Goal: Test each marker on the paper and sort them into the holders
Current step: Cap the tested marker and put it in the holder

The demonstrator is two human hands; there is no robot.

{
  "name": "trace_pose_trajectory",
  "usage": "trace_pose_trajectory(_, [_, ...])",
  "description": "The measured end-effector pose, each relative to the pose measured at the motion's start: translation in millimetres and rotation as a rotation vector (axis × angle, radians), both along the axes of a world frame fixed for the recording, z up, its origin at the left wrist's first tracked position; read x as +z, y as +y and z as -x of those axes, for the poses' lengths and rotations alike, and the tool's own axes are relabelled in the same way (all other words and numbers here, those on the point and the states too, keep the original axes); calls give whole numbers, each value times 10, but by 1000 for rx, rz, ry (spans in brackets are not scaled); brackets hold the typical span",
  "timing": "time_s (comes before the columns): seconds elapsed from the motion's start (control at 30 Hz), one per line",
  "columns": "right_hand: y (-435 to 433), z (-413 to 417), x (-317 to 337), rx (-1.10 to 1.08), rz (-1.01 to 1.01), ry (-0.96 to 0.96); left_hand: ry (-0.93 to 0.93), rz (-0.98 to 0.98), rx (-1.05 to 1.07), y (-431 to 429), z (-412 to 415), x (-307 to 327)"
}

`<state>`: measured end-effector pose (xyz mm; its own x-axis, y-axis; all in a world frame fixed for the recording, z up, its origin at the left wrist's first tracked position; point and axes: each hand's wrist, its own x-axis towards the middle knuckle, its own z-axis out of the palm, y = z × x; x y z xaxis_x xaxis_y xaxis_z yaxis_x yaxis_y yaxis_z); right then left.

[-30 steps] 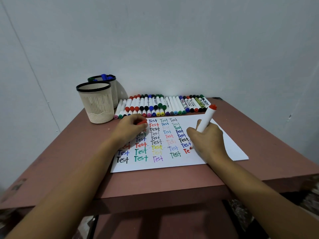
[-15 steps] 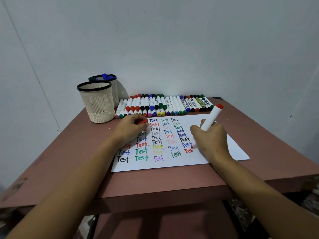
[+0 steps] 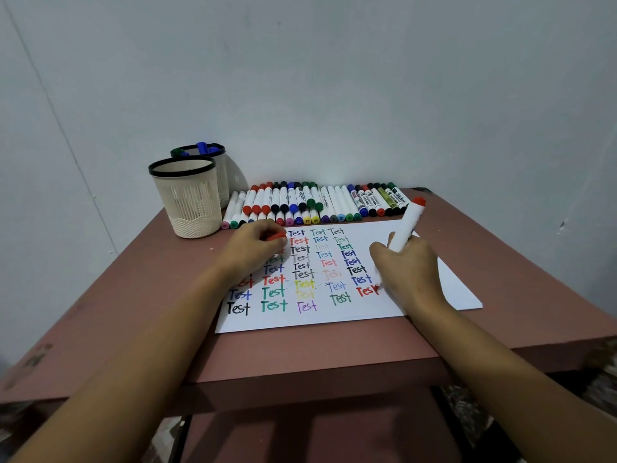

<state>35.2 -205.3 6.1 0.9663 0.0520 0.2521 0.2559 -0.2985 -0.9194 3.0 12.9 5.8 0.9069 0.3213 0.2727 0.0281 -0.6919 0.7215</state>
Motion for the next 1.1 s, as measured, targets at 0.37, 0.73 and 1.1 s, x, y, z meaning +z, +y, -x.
trace_pose_trajectory(0.37, [-3, -56, -20, -30, -149, 25, 4, -44, -38, -11, 13, -24])
trace_pose_trajectory(0.73, [147, -220, 184, 248, -481, 231, -99, -227, -61, -135, 4, -38])
trace_pose_trajectory(1.1, [416, -456, 188, 473, -730, 416, -128, -60, -141, -139, -26, -18])
